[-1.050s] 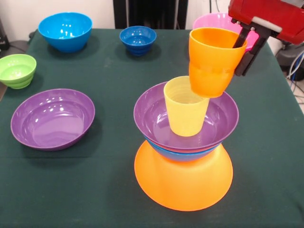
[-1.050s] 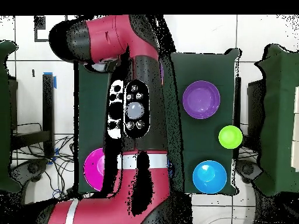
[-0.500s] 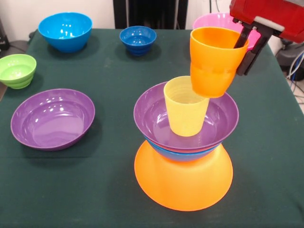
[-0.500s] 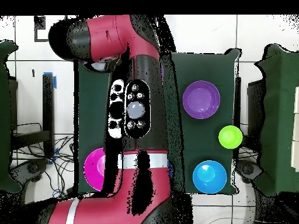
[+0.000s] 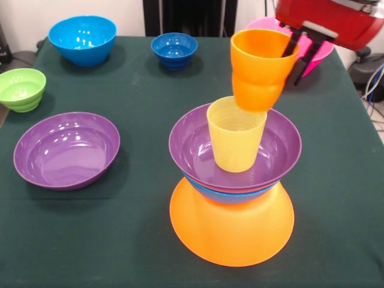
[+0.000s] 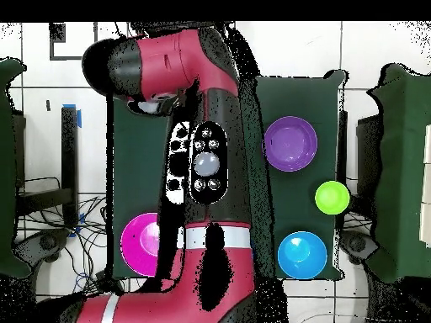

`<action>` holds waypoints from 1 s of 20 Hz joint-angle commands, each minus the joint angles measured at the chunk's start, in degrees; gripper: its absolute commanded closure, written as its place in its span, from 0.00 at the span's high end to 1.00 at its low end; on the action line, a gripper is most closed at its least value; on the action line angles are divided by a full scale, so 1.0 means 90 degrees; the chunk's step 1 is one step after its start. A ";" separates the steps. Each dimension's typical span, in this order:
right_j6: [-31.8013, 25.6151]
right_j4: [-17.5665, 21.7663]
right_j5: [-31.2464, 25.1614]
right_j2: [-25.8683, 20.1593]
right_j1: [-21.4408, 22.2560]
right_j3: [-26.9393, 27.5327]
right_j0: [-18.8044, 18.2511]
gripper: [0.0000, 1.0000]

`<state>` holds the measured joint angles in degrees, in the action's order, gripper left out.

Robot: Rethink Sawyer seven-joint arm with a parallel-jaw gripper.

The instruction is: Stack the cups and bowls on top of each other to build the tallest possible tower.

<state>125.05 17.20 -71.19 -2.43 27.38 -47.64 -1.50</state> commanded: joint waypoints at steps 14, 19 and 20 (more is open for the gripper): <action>-0.1415 0.0110 0.1156 -0.0803 0.0201 -0.1721 -0.0504 0.00; -0.1277 0.0077 0.1108 -0.0867 0.0191 -0.1694 -0.0467 0.00; -0.1278 0.0073 0.1085 -0.0886 0.0187 -0.1686 -0.0470 0.00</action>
<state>125.05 17.21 -63.77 -4.08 30.71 -56.08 -5.86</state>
